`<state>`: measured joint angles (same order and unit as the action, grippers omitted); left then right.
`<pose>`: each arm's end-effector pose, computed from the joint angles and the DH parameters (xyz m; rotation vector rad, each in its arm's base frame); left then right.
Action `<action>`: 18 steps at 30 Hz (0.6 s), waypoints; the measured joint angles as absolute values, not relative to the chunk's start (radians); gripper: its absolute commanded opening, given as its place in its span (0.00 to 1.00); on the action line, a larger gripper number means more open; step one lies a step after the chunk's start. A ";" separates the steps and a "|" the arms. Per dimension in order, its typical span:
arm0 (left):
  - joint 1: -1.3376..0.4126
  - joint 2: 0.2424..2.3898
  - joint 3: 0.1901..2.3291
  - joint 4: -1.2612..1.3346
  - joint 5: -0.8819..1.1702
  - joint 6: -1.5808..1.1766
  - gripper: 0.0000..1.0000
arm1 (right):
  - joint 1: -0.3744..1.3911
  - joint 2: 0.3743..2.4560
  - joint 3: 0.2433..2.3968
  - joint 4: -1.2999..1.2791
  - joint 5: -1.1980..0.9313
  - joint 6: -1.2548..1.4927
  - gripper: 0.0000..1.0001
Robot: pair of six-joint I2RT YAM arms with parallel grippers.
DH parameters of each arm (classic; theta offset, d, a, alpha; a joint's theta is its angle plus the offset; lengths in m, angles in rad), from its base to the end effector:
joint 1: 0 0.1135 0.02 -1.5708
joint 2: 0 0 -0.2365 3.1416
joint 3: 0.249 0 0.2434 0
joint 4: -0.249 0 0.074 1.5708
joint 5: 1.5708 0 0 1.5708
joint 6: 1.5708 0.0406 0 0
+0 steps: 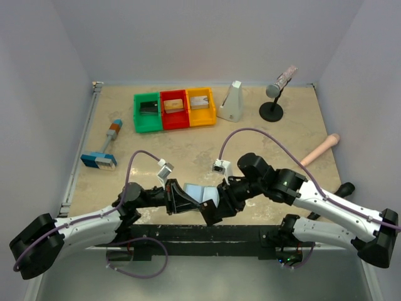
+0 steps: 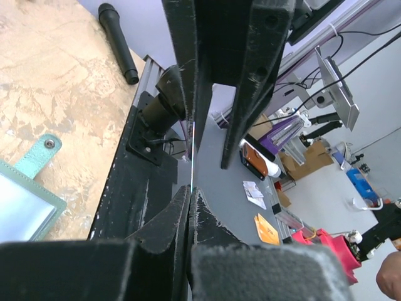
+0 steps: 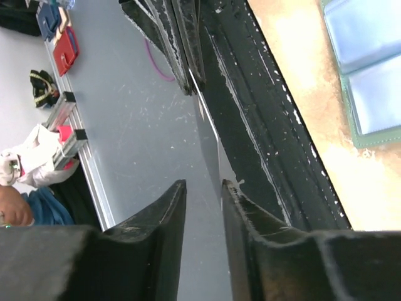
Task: Take the credit cards out of the card holder
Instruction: Place the credit card at the center of the board.
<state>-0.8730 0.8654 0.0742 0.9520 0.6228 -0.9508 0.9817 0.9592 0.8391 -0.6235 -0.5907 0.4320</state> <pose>0.0980 -0.1537 0.1851 0.5590 1.6712 -1.8564 0.0950 0.1829 0.2655 -1.0242 2.3720 1.3225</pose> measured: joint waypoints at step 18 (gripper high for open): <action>-0.804 0.456 0.146 0.241 -0.204 -1.061 0.00 | 0.981 0.636 0.834 -0.740 -0.124 0.518 0.63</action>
